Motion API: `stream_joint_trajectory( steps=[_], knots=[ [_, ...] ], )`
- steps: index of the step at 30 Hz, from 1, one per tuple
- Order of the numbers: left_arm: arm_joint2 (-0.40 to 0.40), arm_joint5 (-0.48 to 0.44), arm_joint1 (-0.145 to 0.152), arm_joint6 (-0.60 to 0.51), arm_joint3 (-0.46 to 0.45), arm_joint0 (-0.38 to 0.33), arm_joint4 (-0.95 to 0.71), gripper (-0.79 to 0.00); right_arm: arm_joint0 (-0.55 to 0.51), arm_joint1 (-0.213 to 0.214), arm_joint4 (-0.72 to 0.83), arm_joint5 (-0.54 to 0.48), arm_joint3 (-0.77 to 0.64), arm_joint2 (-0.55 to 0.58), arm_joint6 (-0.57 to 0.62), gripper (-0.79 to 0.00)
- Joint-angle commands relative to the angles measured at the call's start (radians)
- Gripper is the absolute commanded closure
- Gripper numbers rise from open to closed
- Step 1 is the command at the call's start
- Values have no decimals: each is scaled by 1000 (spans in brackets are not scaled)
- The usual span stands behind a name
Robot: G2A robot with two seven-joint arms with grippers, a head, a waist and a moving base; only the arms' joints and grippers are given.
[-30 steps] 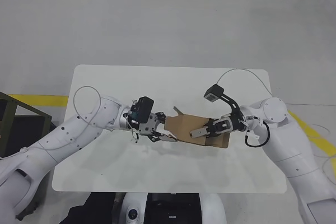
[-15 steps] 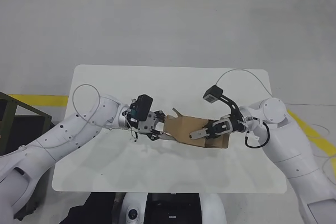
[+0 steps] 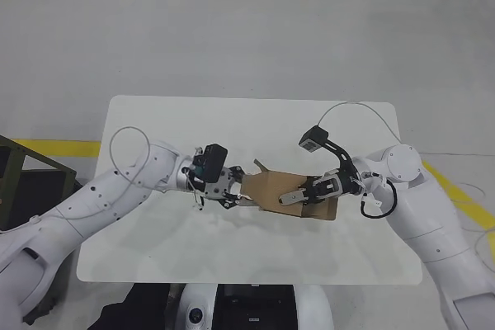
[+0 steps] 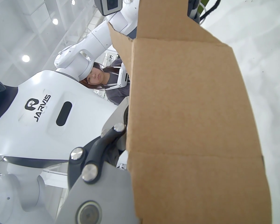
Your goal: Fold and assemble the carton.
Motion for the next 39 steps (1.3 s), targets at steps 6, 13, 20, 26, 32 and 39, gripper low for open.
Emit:
stream_joint_trajectory(
  steps=[6, 13, 20, 26, 32, 39],
  knots=[
    [-11, 4, -9, 4, -3, 8, 22, -292, 1, 1, 1, -1, 1, -1, -1, 0],
    [-33, 8, -8, 8, -2, 23, 30, -299, 2, 2, 0, -2, 3, -2, -2, 0],
    [-69, 26, 3, 26, 3, 49, 23, -311, 1, 5, 8, -7, 14, 10, -7, 0],
    [-108, 41, 23, 41, 12, 84, 6, -366, -10, 12, 11, -10, 21, 35, -10, 0],
    [-152, 50, 41, 50, 42, 114, -24, -643, -19, 17, 10, -9, 16, 47, -9, 0],
    [-196, 44, 40, 44, 99, 128, -106, -785, -20, 17, -8, -3, 4, 36, -3, 0]
  ],
)
